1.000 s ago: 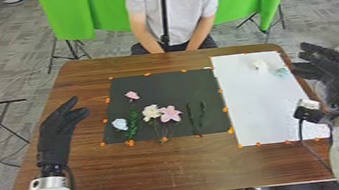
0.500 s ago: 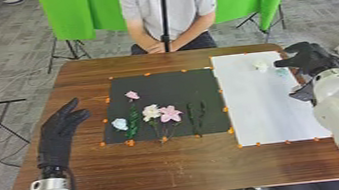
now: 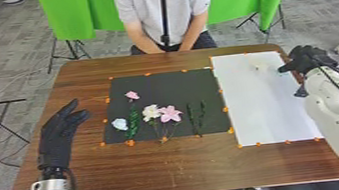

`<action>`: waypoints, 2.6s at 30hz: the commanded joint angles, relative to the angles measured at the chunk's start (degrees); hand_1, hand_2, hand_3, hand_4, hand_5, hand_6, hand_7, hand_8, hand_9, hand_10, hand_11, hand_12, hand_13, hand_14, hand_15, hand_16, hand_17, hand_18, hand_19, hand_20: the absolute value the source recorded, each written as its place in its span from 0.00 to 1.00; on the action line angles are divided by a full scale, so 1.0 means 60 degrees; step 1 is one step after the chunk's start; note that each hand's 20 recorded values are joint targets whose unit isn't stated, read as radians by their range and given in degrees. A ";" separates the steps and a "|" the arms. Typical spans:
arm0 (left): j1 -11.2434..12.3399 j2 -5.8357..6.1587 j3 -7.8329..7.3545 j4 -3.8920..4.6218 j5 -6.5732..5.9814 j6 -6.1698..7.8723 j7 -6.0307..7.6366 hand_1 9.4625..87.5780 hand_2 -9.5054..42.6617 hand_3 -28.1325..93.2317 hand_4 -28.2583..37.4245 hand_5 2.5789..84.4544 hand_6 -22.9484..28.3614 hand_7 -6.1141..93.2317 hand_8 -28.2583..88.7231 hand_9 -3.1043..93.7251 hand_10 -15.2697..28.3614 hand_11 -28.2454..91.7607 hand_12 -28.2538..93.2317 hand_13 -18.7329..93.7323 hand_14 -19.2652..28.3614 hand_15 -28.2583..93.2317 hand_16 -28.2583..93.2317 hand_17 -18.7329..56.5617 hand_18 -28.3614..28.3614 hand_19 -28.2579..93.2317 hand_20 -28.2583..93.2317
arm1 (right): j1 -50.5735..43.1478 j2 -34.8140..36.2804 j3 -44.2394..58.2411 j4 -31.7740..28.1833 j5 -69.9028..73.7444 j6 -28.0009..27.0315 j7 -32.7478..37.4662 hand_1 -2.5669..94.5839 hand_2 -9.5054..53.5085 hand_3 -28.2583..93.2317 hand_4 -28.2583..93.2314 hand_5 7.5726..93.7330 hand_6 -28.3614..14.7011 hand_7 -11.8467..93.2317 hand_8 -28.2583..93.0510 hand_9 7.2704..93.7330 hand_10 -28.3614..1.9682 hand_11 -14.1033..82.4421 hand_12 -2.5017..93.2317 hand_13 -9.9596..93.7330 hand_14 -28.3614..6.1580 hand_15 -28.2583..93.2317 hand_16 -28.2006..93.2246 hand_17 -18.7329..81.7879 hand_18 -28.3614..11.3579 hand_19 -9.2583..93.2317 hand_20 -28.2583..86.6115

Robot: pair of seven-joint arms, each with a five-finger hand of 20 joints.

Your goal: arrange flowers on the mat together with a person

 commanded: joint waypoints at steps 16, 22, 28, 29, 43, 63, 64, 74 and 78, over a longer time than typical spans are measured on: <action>0.0160 -0.0092 0.0080 0.0039 -0.0159 0.0135 0.0034 0.16 0.16 0.80 0.10 0.57 0.50 0.18 0.20 0.56 0.70 0.42 0.37 0.52 0.80 0.44 0.26 0.35 0.72 0.29 0.39 | 0.0019 -0.0511 -0.0831 0.1087 -0.0306 0.1144 -0.0591 0.46 0.00 0.79 0.05 0.57 0.79 0.29 0.14 0.77 0.57 0.29 0.20 0.99 0.74 0.53 0.43 0.74 0.37 0.95 0.53; 0.0147 -0.0103 0.0037 0.0052 -0.0158 0.0116 -0.0029 0.16 0.16 0.80 0.10 0.57 0.50 0.19 0.20 0.56 0.70 0.42 0.37 0.52 0.80 0.44 0.26 0.35 0.72 0.29 0.39 | -0.0145 -0.0453 -0.1071 0.1199 -0.0103 0.2104 -0.0815 0.61 0.00 0.71 0.05 0.76 0.81 0.33 0.22 0.90 0.65 0.23 0.29 1.00 0.81 0.62 0.40 0.77 0.39 0.99 0.51; 0.0149 -0.0093 0.0045 0.0057 -0.0177 0.0090 -0.0041 0.16 0.16 0.80 0.10 0.57 0.50 0.19 0.20 0.56 0.70 0.42 0.37 0.52 0.80 0.44 0.26 0.35 0.72 0.29 0.39 | -0.0147 -0.0317 -0.0850 0.0746 -0.0105 0.2210 -0.0438 0.65 0.00 0.71 0.03 0.84 0.80 0.32 0.24 0.99 0.72 0.20 0.35 1.00 0.83 0.67 0.39 0.79 0.39 1.00 0.53; 0.0149 -0.0073 0.0048 0.0060 -0.0194 0.0093 -0.0034 0.16 0.16 0.80 0.10 0.57 0.50 0.19 0.20 0.56 0.70 0.42 0.37 0.52 0.80 0.44 0.26 0.35 0.72 0.29 0.39 | -0.0171 -0.0271 -0.0713 0.0515 -0.0143 0.2283 -0.0321 0.65 0.00 0.71 0.03 0.84 0.79 0.32 0.24 0.99 0.72 0.20 0.35 1.00 0.83 0.67 0.39 0.79 0.39 1.00 0.54; 0.0022 0.0044 0.0022 0.0115 -0.0169 -0.0036 -0.0215 0.16 0.16 0.80 0.10 0.58 0.50 0.19 0.20 0.56 0.70 0.42 0.37 0.52 0.79 0.44 0.26 0.35 0.72 0.29 0.39 | -0.0634 -0.0255 -0.1271 -0.3688 0.0760 0.1994 0.0019 0.65 0.00 0.71 0.04 0.86 0.77 0.30 0.26 1.00 0.70 0.20 0.35 1.00 0.84 0.67 0.38 0.80 0.40 1.00 0.54; 0.0132 -0.0090 -0.0009 0.0072 -0.0125 -0.0015 -0.0229 0.16 0.16 0.80 0.10 0.57 0.50 0.19 0.20 0.55 0.70 0.42 0.37 0.51 0.80 0.44 0.26 0.34 0.74 0.30 0.39 | 0.0502 -0.1495 -0.4247 -0.3435 0.0093 -0.0433 -0.1008 0.65 0.00 0.71 0.05 0.86 0.76 0.29 0.27 0.97 0.68 0.18 0.34 1.00 0.84 0.67 0.38 0.80 0.41 1.00 0.54; 0.0147 -0.0102 -0.0014 0.0070 -0.0130 0.0004 -0.0224 0.16 0.16 0.80 0.10 0.57 0.50 0.19 0.20 0.55 0.70 0.42 0.37 0.51 0.80 0.44 0.26 0.34 0.74 0.30 0.39 | 0.0486 -0.1472 -0.4239 -0.3433 0.0056 -0.0515 -0.1042 0.65 0.00 0.71 0.05 0.86 0.77 0.29 0.27 0.97 0.68 0.18 0.34 1.00 0.84 0.67 0.38 0.80 0.41 1.00 0.54; 0.0223 -0.0093 0.0006 0.0040 -0.0153 0.0025 -0.0180 0.16 0.16 0.80 0.10 0.57 0.50 0.19 0.20 0.56 0.70 0.42 0.37 0.51 0.80 0.44 0.27 0.34 0.74 0.30 0.39 | 0.0312 -0.1116 -0.4236 -0.3183 -0.0247 -0.0445 -0.1058 0.64 0.00 0.70 0.05 0.85 0.77 0.29 0.27 0.93 0.67 0.17 0.33 1.00 0.84 0.65 0.38 0.79 0.40 1.00 0.55; 0.0236 -0.0107 0.0014 0.0033 -0.0154 0.0009 -0.0174 0.16 0.16 0.80 0.10 0.57 0.50 0.18 0.20 0.56 0.70 0.42 0.37 0.51 0.80 0.44 0.27 0.34 0.74 0.30 0.39 | 0.0339 -0.1067 -0.4262 -0.2990 -0.0393 -0.0355 -0.1083 0.64 0.00 0.71 0.05 0.85 0.77 0.29 0.26 0.93 0.67 0.17 0.32 1.00 0.84 0.65 0.39 0.79 0.40 1.00 0.55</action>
